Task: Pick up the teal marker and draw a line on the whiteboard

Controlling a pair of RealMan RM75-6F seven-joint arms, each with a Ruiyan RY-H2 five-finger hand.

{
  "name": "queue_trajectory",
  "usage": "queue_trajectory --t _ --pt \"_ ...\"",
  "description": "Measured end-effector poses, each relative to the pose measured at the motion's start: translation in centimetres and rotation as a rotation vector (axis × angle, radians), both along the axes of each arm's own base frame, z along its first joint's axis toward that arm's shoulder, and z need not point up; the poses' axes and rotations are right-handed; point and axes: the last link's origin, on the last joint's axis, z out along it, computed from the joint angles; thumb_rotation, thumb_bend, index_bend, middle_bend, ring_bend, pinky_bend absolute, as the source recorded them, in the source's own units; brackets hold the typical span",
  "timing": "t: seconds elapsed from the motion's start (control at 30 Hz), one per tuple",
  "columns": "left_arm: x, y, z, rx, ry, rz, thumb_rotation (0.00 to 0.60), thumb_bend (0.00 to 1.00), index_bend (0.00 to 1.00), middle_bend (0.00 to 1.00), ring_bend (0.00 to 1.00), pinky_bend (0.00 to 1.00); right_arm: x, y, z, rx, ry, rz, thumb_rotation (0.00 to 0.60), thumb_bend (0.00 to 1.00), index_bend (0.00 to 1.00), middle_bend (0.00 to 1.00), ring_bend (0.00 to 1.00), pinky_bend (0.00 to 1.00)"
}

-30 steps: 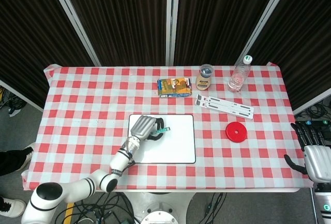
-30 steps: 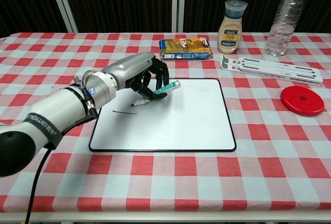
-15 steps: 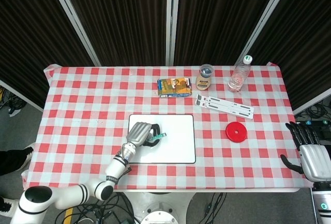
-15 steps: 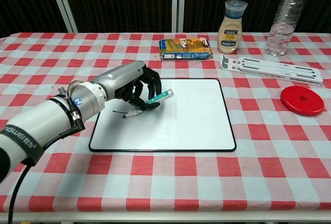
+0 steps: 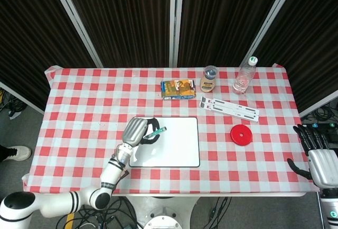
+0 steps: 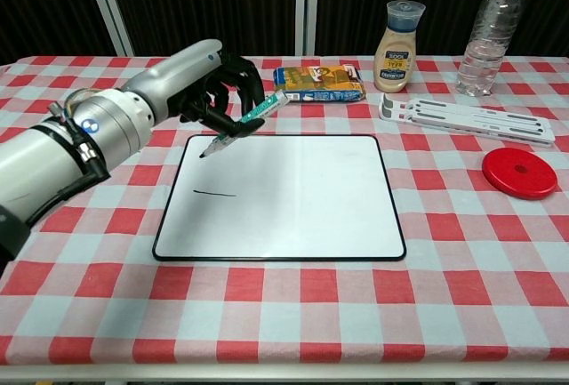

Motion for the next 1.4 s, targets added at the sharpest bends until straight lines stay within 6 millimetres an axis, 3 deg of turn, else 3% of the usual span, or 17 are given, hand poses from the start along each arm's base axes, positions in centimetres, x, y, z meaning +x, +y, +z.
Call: queue_trajectory --t 0.5,0.93,1.4 --pt "-2.6 1.9 -4.2 0.028 -0.119 0.114 0.6 0.4 0.59 0.6 0.68 0.87 0.0 -0.2 -0.2 0.014 0.012 -0.021 0.6 0.19 0.0 0.06 0.0 0.0" --pt "-2.9 2.4 -6.0 0.041 -0.092 0.099 0.6 0.4 0.59 0.6 0.67 0.87 -0.3 -0.1 -0.1 0.011 0.016 -0.04 0.6 0.19 0.0 0.06 0.0 0.0" --pt "-3.2 0.6 -6.8 0.008 -0.108 0.122 0.6 0.41 0.59 0.6 0.67 0.87 -0.2 -0.2 -0.5 0.025 0.013 -0.036 0.6 0.19 0.0 0.06 0.0 0.0"
